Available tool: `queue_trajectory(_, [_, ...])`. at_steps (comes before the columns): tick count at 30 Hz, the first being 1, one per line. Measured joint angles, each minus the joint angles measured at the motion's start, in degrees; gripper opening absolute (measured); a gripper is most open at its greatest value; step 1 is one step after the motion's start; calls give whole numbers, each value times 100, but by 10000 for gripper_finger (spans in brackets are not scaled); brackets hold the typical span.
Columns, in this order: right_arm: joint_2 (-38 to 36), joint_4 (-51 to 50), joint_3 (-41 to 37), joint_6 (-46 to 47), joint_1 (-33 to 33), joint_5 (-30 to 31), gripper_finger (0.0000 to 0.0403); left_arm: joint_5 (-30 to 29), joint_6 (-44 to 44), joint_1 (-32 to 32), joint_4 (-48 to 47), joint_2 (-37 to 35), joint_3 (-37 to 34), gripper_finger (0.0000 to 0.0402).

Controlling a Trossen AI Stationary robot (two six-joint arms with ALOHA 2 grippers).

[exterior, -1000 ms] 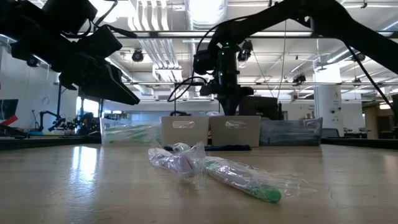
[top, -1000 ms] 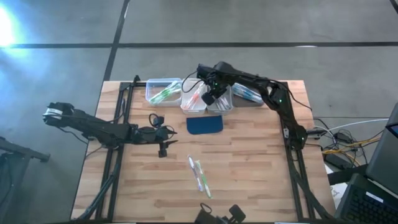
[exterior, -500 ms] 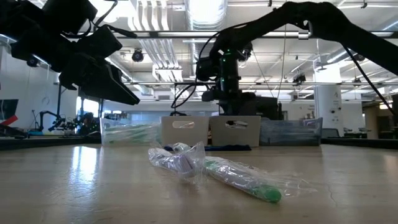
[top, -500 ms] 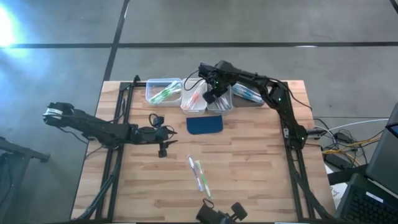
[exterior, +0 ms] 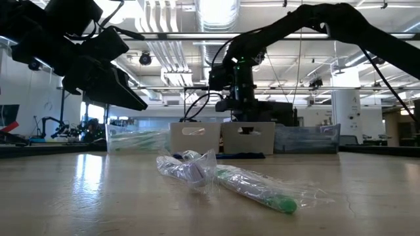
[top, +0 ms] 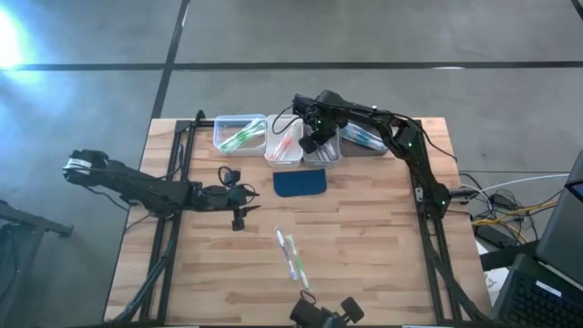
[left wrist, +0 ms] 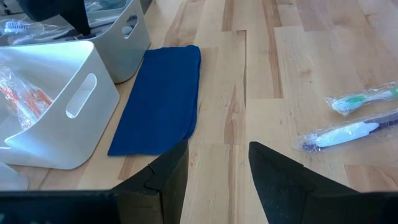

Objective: Pick & Place Toothbrushes
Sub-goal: Put the violet toothbrush into the gray bin

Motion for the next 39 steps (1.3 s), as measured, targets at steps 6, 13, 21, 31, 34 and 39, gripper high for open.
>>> queue_trajectory(6, [0, -18, 68, -263, 6, 4, 90, -1, 1, 0, -1, 0, 0, 175])
queue_trajectory(13, [-53, -74, 377, -356, 7, 4, 154, 1, 0, 0, 1, 0, 0, 175])
queue_trajectory(21, [-112, -228, 818, -470, 31, 9, 202, 1, 1, 0, 1, 0, 0, 175])
queue_trajectory(31, [-119, -167, 1116, -540, -32, 910, 161, 0, 1, -1, -1, 0, 0, 175])
queue_trajectory(34, [-79, 27, 948, -567, -83, 922, 113, 0, 1, 0, 0, 0, 0, 175])
queue_trajectory(39, [-59, 412, 726, -586, -170, 1010, 22, 0, 1, -1, -1, 0, 0, 175])
